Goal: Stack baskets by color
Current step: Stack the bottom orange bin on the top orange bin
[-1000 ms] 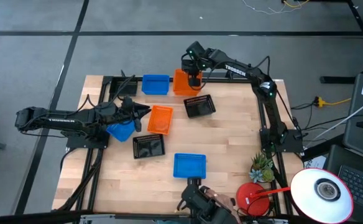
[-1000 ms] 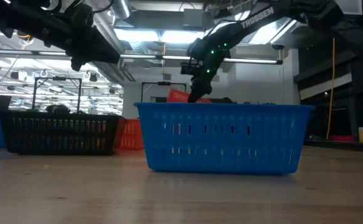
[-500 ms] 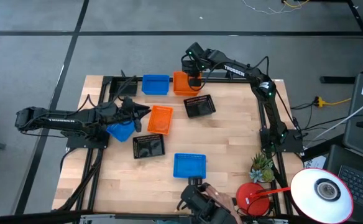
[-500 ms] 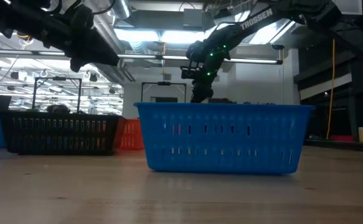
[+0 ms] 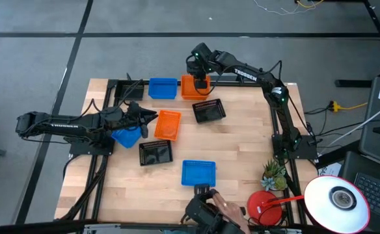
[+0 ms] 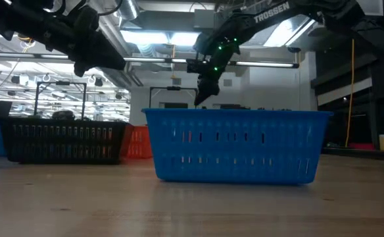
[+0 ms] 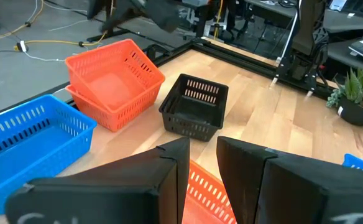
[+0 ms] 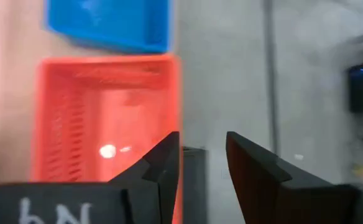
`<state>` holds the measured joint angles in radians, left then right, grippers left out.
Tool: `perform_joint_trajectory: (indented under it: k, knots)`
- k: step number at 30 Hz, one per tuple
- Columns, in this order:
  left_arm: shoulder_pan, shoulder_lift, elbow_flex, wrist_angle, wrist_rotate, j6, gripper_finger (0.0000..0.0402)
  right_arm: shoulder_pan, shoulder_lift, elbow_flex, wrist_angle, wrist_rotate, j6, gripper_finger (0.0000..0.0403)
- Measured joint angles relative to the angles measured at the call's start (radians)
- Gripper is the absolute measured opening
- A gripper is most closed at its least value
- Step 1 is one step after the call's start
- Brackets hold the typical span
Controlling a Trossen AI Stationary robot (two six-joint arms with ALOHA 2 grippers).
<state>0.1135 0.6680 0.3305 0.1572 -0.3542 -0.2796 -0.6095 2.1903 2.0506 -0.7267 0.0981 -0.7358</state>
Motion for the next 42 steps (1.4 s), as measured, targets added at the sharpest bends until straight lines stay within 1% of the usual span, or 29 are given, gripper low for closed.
perform_joint_trajectory:
  k: [3,6,8,11,15,16,20,22,24,26,27,28,29,30,31,33,34,35,36,37,38,42]
  knots:
    - [0.000,0.000,0.000,0.000,0.000,0.001,0.0073,0.000,0.000,-0.031,0.097,0.111,0.054,0.0133]
    - [0.000,0.000,0.000,0.000,0.000,0.001,0.0073,0.003,0.000,-0.119,0.198,0.248,0.049,0.0133]
    - [0.000,0.000,0.000,0.000,0.000,0.001,0.0073,0.014,0.003,-0.172,0.261,0.281,0.042,0.0133]
    - [0.000,0.000,0.000,0.000,0.000,0.001,0.0073,0.026,0.001,-0.244,0.353,0.289,0.021,0.0133]
    - [0.000,0.000,0.000,0.000,0.000,0.001,0.0073,0.034,0.002,-0.319,0.490,0.374,-0.021,0.0133]
    - [0.000,0.000,0.000,0.000,0.000,0.001,0.0073,0.033,0.002,-0.322,0.504,0.378,-0.029,0.0133]
    - [0.000,0.000,0.000,0.000,0.000,0.001,0.0073,0.035,0.002,-0.321,0.505,0.381,-0.047,0.0133]
    - [0.000,0.000,0.000,0.000,0.000,0.001,0.0073,0.044,0.003,-0.292,0.464,0.406,-0.057,0.0133]
    - [0.000,0.000,0.000,0.000,0.000,0.001,0.0073,0.057,0.003,-0.240,0.400,0.428,-0.058,0.0133]
    - [0.000,0.000,0.000,0.000,0.000,0.001,0.0073,0.076,0.001,-0.179,0.280,0.432,-0.040,0.0133]
    - [0.000,0.000,0.000,0.000,0.000,0.001,0.0073,0.086,0.002,-0.142,0.193,0.418,-0.019,0.0133]
    - [0.000,0.000,0.000,0.000,0.000,0.001,0.0073,0.095,0.002,-0.104,0.089,0.376,0.009,0.0133]
    - [0.000,0.000,0.000,0.000,0.000,0.001,0.0073,0.101,0.002,-0.065,-0.020,0.314,0.046,0.0133]
    - [0.000,0.000,0.000,0.000,0.000,0.001,0.0073,0.106,0.002,-0.029,-0.118,0.228,0.089,0.0133]
    - [0.000,0.000,0.000,-0.001,0.000,0.001,0.0073,0.108,0.001,0.001,-0.208,0.109,0.124,0.0133]
    - [0.000,0.000,0.000,-0.005,0.000,0.001,0.0073,0.107,0.001,0.038,-0.355,-0.168,0.148,0.0133]
    - [0.000,0.000,0.000,-0.008,0.000,0.001,0.0073,0.108,0.001,0.045,-0.391,-0.317,0.147,0.0133]
    - [0.000,0.000,0.000,-0.010,0.000,0.001,0.0073,0.114,0.001,0.046,-0.402,-0.434,0.131,0.0133]
    - [0.000,0.000,0.000,-0.010,0.000,0.001,0.0073,0.124,0.001,0.045,-0.405,-0.514,0.107,0.0133]
    - [0.000,0.000,0.000,-0.010,0.000,0.001,0.0073,0.141,0.000,0.036,-0.403,-0.552,0.079,0.0133]
    - [0.000,0.000,0.000,-0.010,0.000,0.001,0.0073,0.166,0.000,0.023,-0.392,-0.550,0.049,0.0133]
    - [0.000,0.000,0.000,-0.016,0.000,0.001,0.0073,0.273,0.001,-0.063,-0.288,-0.433,-0.131,0.0133]
